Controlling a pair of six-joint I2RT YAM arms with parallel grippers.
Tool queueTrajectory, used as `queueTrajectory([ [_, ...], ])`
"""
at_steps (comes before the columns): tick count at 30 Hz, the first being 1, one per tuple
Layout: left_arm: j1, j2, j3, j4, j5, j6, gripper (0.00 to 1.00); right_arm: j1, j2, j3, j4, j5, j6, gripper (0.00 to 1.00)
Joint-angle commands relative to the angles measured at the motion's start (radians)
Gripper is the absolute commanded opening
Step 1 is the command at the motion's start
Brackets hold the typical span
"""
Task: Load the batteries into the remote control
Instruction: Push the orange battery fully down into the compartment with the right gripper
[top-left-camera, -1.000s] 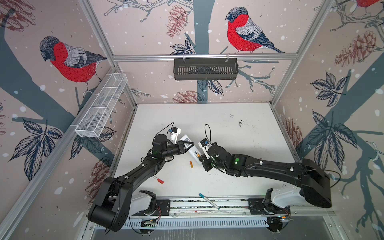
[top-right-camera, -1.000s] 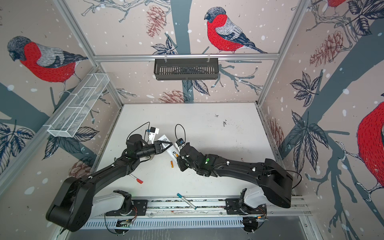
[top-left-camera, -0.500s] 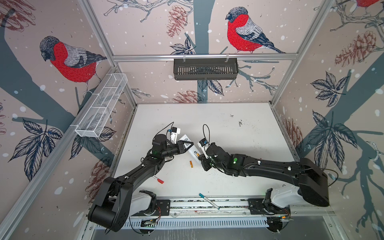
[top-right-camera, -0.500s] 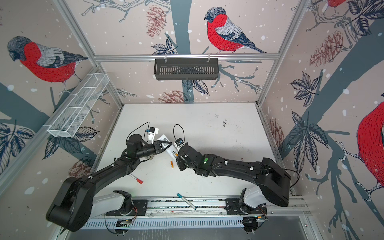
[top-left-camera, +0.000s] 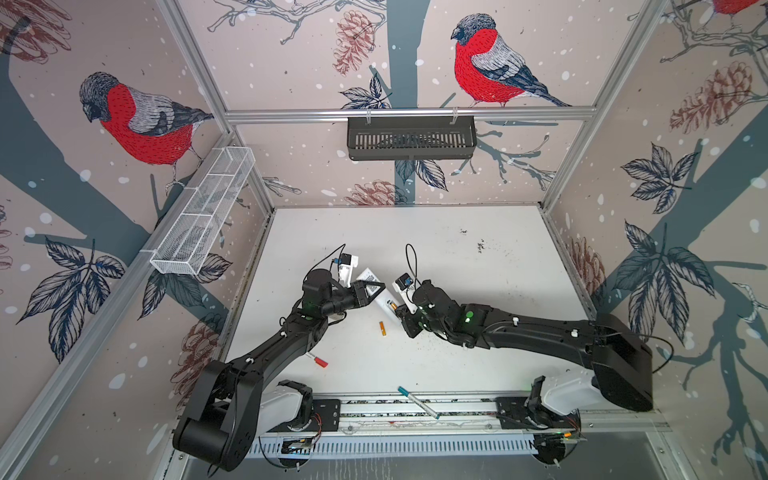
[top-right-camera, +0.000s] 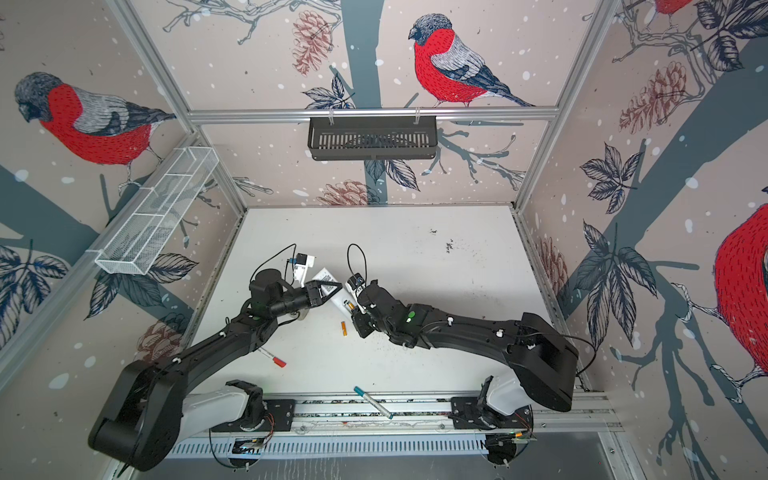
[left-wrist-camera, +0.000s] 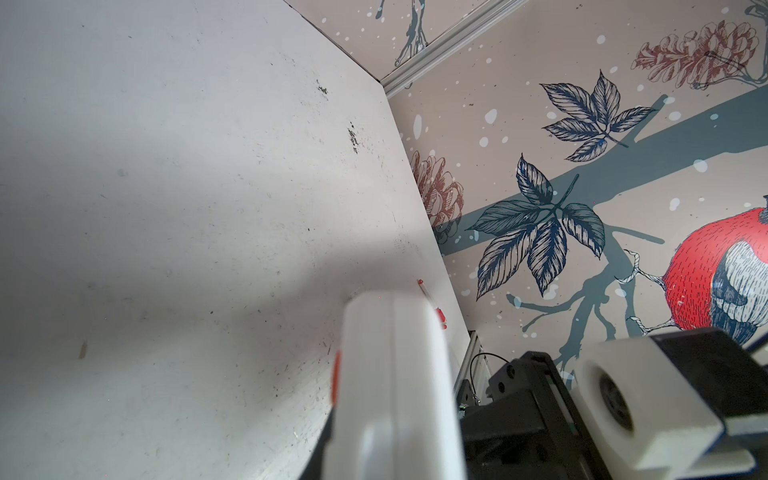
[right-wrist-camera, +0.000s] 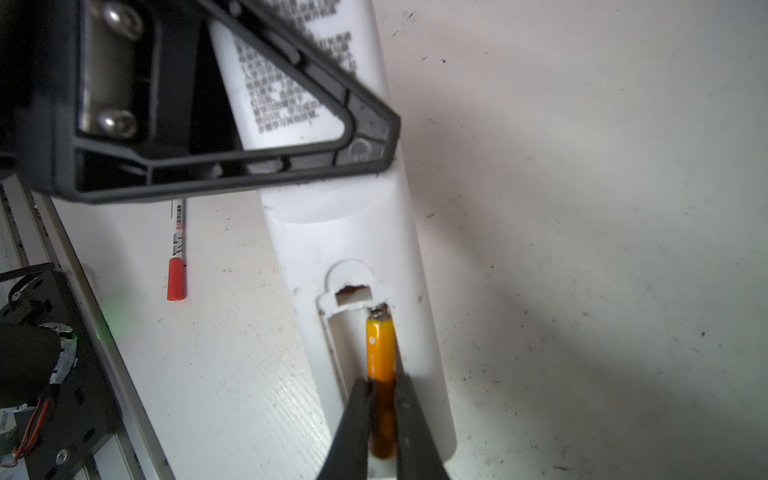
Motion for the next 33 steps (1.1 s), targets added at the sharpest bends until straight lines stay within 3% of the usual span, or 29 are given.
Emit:
queueTrajectory([
  [1, -0.002, -0.010, -0.002, 0.007, 0.143, -0.025, 0.00, -0.012, 0.011, 0.011, 0.000, 0.081, -0.031, 0.06],
  [12, -0.002, -0.052, -0.010, 0.033, 0.259, -0.085, 0.00, -0.047, 0.015, -0.067, 0.160, 0.068, -0.149, 0.06],
  [26, -0.002, -0.106, -0.055, 0.108, 0.334, -0.177, 0.00, -0.066, 0.004, -0.050, 0.187, 0.049, -0.215, 0.07],
  [33, 0.003, -0.105, -0.057, 0.063, 0.240, -0.145, 0.00, -0.060, -0.030, -0.046, 0.130, 0.041, -0.209, 0.09],
])
